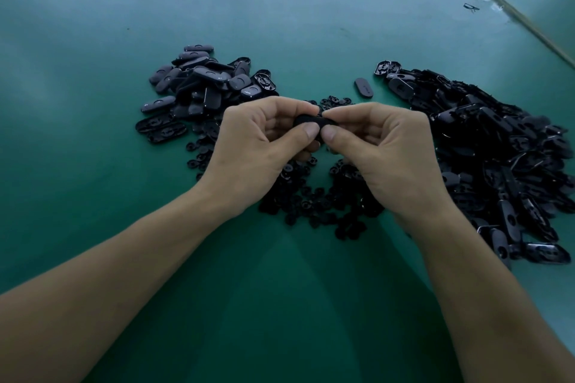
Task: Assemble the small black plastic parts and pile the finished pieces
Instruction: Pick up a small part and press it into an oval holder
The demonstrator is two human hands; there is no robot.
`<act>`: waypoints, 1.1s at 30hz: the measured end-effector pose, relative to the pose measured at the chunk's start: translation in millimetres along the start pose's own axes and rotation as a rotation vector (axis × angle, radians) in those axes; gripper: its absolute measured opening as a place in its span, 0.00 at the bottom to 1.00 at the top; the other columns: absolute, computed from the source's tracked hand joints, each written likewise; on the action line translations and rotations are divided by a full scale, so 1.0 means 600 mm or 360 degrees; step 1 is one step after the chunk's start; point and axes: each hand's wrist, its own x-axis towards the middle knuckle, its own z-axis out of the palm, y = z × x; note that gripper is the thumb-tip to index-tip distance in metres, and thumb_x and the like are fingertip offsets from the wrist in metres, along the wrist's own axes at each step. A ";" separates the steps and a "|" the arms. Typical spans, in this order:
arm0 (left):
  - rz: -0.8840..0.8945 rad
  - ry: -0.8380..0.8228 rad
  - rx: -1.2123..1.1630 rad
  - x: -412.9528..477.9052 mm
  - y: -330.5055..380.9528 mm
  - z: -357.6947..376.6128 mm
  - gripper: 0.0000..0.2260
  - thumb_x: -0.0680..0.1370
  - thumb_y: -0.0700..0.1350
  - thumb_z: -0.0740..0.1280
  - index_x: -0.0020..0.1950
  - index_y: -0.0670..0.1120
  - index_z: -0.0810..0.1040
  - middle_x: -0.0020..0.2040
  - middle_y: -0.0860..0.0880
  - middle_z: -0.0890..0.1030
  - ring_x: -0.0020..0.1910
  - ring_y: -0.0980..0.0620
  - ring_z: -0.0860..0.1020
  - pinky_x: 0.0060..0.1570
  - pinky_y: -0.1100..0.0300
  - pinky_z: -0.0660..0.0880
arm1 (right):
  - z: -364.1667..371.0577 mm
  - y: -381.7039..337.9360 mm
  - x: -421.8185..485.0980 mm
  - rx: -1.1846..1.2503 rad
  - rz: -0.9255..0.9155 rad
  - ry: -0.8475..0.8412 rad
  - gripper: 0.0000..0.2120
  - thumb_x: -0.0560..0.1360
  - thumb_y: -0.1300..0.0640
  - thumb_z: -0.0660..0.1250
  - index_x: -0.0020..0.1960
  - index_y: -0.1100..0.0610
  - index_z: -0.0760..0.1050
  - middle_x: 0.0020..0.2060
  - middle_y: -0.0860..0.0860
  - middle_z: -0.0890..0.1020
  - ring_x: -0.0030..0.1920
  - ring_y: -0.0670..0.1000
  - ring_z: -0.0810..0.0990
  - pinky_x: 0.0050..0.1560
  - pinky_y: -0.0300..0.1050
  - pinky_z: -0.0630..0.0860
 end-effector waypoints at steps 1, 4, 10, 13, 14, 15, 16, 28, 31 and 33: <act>-0.0001 -0.0007 0.0006 0.000 0.000 0.000 0.08 0.77 0.34 0.72 0.53 0.44 0.82 0.42 0.49 0.86 0.39 0.52 0.85 0.41 0.62 0.81 | -0.002 0.000 0.001 -0.0004 0.0004 -0.0006 0.07 0.73 0.64 0.76 0.47 0.53 0.83 0.39 0.47 0.87 0.41 0.44 0.85 0.44 0.36 0.79; -0.0011 -0.0026 0.0042 0.001 0.000 0.000 0.09 0.76 0.34 0.73 0.54 0.46 0.82 0.42 0.49 0.87 0.40 0.52 0.86 0.41 0.63 0.81 | -0.004 -0.001 0.001 -0.0064 0.0011 -0.0034 0.06 0.73 0.63 0.76 0.45 0.52 0.83 0.37 0.47 0.86 0.37 0.43 0.84 0.39 0.35 0.77; -0.0026 -0.0032 0.0020 0.002 -0.001 -0.001 0.10 0.75 0.35 0.73 0.53 0.48 0.83 0.43 0.49 0.87 0.40 0.51 0.86 0.42 0.63 0.81 | -0.007 -0.001 0.001 -0.0029 0.0038 -0.0034 0.06 0.73 0.63 0.76 0.44 0.53 0.83 0.35 0.48 0.86 0.35 0.44 0.83 0.37 0.37 0.79; -0.0034 -0.0033 0.0028 0.002 -0.001 -0.001 0.10 0.75 0.34 0.73 0.53 0.48 0.83 0.43 0.48 0.87 0.41 0.50 0.86 0.42 0.62 0.82 | -0.005 0.000 0.001 -0.0082 0.0028 -0.0016 0.06 0.72 0.63 0.76 0.43 0.52 0.83 0.34 0.46 0.86 0.34 0.42 0.82 0.39 0.35 0.77; -0.0032 -0.0031 0.0034 0.002 -0.002 -0.001 0.10 0.75 0.34 0.73 0.52 0.47 0.83 0.42 0.48 0.87 0.40 0.50 0.86 0.42 0.62 0.82 | -0.005 0.001 0.002 -0.0103 0.0028 -0.0013 0.06 0.72 0.62 0.76 0.43 0.51 0.83 0.34 0.45 0.86 0.34 0.41 0.82 0.39 0.35 0.77; -0.0028 -0.0029 0.0038 0.002 -0.002 0.000 0.10 0.75 0.34 0.73 0.52 0.47 0.83 0.42 0.48 0.87 0.40 0.50 0.86 0.42 0.62 0.82 | -0.005 0.001 0.002 -0.0128 0.0023 -0.0013 0.06 0.72 0.62 0.76 0.42 0.51 0.83 0.34 0.45 0.86 0.35 0.41 0.82 0.39 0.36 0.77; -0.0024 -0.0025 0.0043 0.002 -0.002 0.000 0.10 0.75 0.34 0.73 0.52 0.47 0.83 0.42 0.47 0.87 0.40 0.49 0.86 0.42 0.62 0.82 | -0.005 0.002 0.003 -0.0154 0.0017 -0.0011 0.06 0.72 0.61 0.76 0.42 0.51 0.83 0.34 0.45 0.86 0.35 0.41 0.83 0.39 0.36 0.77; -0.0067 0.0118 -0.0006 0.001 0.002 0.001 0.08 0.73 0.34 0.75 0.44 0.46 0.84 0.36 0.47 0.86 0.34 0.49 0.85 0.36 0.61 0.81 | 0.001 -0.001 0.002 -0.0125 0.0008 -0.0004 0.05 0.71 0.59 0.75 0.42 0.49 0.84 0.36 0.45 0.86 0.36 0.42 0.83 0.41 0.39 0.77; -0.0060 0.0105 -0.0021 0.000 0.004 0.003 0.07 0.74 0.34 0.75 0.45 0.46 0.83 0.36 0.48 0.86 0.33 0.51 0.85 0.35 0.63 0.81 | -0.002 -0.004 0.004 -0.0065 0.0013 -0.0021 0.08 0.72 0.63 0.75 0.42 0.51 0.84 0.34 0.45 0.86 0.35 0.40 0.82 0.39 0.34 0.76; -0.0043 0.0067 -0.0019 -0.001 0.005 0.005 0.07 0.75 0.35 0.74 0.48 0.46 0.83 0.38 0.49 0.87 0.35 0.51 0.86 0.37 0.63 0.81 | -0.005 -0.007 0.004 -0.0012 0.0020 -0.0011 0.08 0.73 0.65 0.75 0.42 0.51 0.83 0.33 0.45 0.85 0.33 0.41 0.81 0.36 0.33 0.76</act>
